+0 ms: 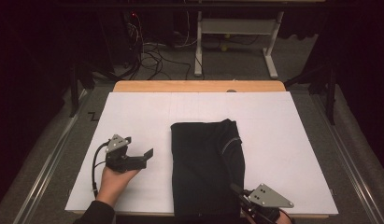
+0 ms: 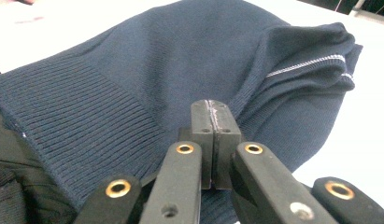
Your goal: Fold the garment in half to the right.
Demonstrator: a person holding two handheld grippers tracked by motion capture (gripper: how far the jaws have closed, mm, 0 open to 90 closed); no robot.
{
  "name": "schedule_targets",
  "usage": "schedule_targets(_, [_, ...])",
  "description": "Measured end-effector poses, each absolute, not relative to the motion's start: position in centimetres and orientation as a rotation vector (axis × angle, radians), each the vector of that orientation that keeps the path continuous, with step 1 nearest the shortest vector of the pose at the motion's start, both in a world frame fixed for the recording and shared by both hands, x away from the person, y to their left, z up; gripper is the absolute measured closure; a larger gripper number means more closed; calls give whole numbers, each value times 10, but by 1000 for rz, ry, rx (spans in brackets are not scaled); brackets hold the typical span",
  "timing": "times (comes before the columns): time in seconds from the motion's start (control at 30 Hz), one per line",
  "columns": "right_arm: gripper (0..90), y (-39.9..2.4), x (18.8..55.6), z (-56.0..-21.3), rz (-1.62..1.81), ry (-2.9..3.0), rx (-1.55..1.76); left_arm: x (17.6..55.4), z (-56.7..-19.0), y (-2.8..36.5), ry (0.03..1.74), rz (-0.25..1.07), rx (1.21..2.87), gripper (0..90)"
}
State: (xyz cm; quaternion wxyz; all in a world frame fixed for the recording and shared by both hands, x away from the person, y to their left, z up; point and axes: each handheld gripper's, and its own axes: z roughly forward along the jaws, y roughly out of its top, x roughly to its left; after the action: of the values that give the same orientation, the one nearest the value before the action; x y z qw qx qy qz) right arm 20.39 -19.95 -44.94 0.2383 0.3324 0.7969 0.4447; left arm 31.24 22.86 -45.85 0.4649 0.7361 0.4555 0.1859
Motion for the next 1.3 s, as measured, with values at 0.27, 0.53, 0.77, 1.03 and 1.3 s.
schedule_targets(0.27, [900,-189,211,-442,1180,2186,870,300,-472,246,1121,465,1792,0])
schedule_targets(0.53, [900,-151,260,-426,1114,2191,870,299,-469,242,1081,446,1784,0])
schedule_targets(0.77, [900,-115,309,-419,972,2237,908,299,-470,238,1078,447,1794,0])
schedule_targets(1.03, [900,-123,338,-441,777,2241,1022,296,-470,231,1048,435,1815,0])
schedule_targets(1.3, [900,-166,340,-460,799,2171,1142,296,-469,231,1049,438,1810,0])
